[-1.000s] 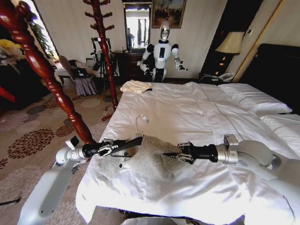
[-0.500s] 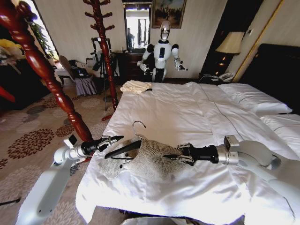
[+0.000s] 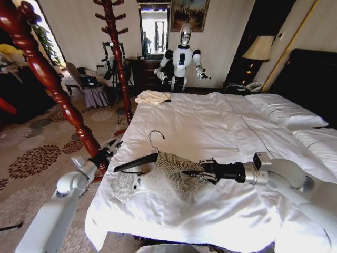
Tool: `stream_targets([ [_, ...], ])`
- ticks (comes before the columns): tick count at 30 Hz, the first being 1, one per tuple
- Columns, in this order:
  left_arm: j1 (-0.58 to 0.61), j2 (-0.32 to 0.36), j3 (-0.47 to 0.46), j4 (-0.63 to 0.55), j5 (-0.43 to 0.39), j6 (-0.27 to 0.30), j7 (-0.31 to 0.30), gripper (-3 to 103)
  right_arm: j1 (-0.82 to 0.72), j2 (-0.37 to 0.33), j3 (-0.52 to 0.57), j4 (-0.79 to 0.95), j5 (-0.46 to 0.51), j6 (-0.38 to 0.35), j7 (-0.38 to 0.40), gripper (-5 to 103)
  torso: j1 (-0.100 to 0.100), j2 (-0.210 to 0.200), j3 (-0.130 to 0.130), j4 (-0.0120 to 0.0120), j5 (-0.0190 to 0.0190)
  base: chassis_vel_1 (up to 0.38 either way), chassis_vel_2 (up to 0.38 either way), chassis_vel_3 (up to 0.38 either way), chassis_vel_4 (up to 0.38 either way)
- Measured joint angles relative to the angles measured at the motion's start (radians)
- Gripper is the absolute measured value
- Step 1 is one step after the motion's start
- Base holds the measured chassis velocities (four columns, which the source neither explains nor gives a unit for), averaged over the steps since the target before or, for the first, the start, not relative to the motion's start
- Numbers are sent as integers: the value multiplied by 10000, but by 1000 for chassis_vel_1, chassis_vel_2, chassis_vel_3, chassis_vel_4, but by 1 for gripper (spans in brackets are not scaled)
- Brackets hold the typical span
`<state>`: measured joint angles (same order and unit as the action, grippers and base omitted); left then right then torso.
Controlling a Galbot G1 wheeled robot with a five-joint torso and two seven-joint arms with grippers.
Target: Pick up the clothes from the bed and hang them on the clothes hanger.
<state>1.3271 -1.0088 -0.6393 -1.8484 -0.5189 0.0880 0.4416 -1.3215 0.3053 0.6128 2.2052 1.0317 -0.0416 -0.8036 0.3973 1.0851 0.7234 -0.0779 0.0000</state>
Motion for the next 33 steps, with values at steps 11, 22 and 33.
stream_targets([
  [11, 3305, -1473, -704, -2652, 3440, -3260, 1393, 100, 241, 669, 52, 237, 328, 63, 239, 20, -1, 1, -2, 1, 2, 0, 0, 0, 0],
  [22, 4422, -1146, -2278, -4538, 4927, -3938, 2539, 100, 89, 949, 51, 217, 242, 140, 252, 20, -1, 2, 0, 1, 2, 0, 0, 0, 0],
  [33, 4596, -1634, -1592, -4621, 9264, -4126, 1271, 100, 111, 1014, 66, 179, 284, 176, 259, 20, 0, 1, 0, 1, 0, 0, 0, 0, 0],
])
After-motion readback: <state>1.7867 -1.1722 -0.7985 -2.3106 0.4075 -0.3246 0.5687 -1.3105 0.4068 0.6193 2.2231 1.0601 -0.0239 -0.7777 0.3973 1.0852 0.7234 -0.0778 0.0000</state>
